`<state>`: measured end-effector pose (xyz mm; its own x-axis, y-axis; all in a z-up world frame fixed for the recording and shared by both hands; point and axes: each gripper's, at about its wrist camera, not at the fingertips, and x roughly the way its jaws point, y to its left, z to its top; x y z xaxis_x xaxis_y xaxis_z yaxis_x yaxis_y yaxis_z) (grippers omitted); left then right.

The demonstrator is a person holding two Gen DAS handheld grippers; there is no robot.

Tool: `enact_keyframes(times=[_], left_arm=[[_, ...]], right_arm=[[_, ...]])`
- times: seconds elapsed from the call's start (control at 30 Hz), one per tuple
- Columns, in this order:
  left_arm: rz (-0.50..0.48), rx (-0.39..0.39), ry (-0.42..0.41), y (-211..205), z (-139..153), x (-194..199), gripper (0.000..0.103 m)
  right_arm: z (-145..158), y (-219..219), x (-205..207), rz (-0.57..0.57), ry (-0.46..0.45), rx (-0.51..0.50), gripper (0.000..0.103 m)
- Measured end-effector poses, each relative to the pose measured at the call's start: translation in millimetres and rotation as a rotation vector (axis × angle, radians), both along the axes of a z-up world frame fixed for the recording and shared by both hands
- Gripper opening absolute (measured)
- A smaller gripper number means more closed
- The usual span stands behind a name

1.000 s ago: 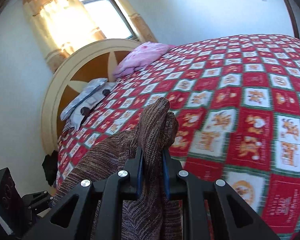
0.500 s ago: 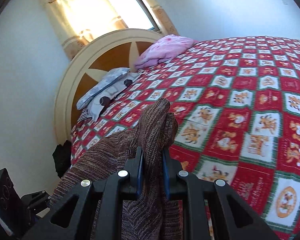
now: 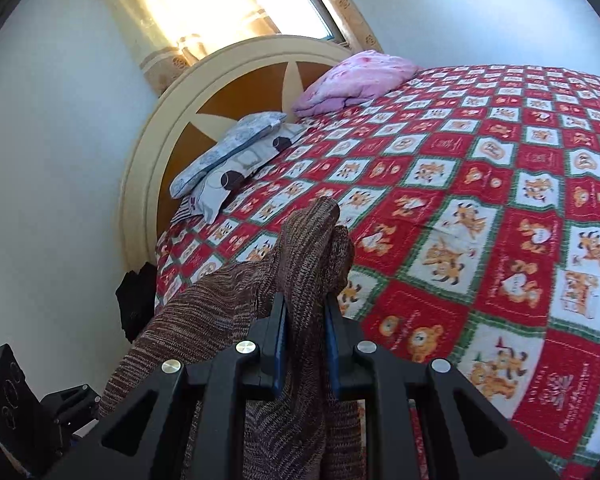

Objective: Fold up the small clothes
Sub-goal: 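Lift the sweater end with the right gripper and fold it over the stack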

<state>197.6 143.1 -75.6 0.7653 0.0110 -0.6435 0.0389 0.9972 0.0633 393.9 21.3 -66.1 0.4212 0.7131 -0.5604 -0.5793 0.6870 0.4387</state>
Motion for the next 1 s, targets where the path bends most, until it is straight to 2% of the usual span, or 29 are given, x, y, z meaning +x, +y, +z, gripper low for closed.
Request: enact_keyframes(times=[0.3,0.57,0.87,1.0], left_arm=[[0.022,-0.006,0.021,11.4,-9.6,-5.4,0.027],[0.037,-0.008,0.027,20.7,-13.7,-8.4,0.027],[0.053,0.022,0.07,20.8,-43.3,-8.4,0.027],[0.057,0.011,0.076,23.5,-50.4,-10.4,0.027]], right_arm=[[-7.9,25.2,4.9,0.027,0.018,-0.026,0.017],[-12.3,57.6,15.8,0.076,0.044,-0.099,0.017],[-42.3,78.1,27.1,0.078,0.104,-0.161,0.017],[-50.5,81.5,32.0,0.069,0.118,-0.171,0.017]])
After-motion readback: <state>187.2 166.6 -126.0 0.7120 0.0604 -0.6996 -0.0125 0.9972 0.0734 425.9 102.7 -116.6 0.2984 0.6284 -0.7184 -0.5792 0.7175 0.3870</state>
